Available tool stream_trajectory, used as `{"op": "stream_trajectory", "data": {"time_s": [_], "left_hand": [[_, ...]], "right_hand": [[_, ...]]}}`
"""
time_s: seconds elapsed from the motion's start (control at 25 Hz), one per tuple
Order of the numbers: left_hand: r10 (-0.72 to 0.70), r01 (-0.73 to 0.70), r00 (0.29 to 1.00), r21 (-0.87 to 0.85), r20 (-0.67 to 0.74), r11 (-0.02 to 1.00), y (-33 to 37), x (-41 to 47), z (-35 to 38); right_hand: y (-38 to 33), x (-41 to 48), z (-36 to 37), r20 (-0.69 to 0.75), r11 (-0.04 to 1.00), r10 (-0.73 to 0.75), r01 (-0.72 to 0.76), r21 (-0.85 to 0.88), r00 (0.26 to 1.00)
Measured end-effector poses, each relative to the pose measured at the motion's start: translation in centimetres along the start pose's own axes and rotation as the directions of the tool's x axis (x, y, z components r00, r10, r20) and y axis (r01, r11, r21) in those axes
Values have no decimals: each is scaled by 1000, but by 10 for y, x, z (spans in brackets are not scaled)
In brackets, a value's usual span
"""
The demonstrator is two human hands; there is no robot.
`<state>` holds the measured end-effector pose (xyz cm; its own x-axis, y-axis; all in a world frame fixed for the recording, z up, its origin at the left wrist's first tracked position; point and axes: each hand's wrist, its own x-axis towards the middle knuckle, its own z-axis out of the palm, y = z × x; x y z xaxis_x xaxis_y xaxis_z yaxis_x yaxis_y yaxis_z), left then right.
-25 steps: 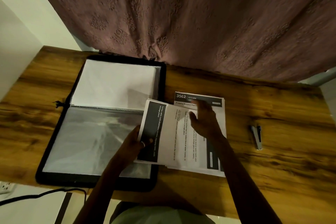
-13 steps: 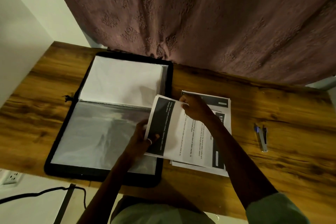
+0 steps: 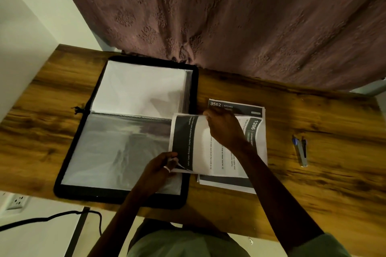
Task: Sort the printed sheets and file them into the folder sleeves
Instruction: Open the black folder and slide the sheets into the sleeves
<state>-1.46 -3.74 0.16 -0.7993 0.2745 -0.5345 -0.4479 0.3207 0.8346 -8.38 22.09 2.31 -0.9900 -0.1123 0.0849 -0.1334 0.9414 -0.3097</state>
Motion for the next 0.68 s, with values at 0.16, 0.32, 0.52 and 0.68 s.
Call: {"op": "stream_trajectory", "data": {"time_s": [0.16, 0.32, 0.52, 0.68], "left_hand": [[-112, 101, 993, -245, -28, 964, 12, -1, 7], [-125, 114, 992, -287, -20, 951, 13, 1, 6], [-99, 80, 983, -123, -157, 989, 8, 7, 11], [-96, 97, 985, -3, -146, 995, 0, 14, 7]], "right_hand": [[-22, -68, 21, -181, 966, -196, 159, -205, 964], [-28, -119, 50, -114, 941, -295, 268, -209, 949], [-21, -128, 70, -9, 969, -206, 203, -142, 978], [-22, -128, 66, 0, 964, -219, 216, -157, 976]]}}
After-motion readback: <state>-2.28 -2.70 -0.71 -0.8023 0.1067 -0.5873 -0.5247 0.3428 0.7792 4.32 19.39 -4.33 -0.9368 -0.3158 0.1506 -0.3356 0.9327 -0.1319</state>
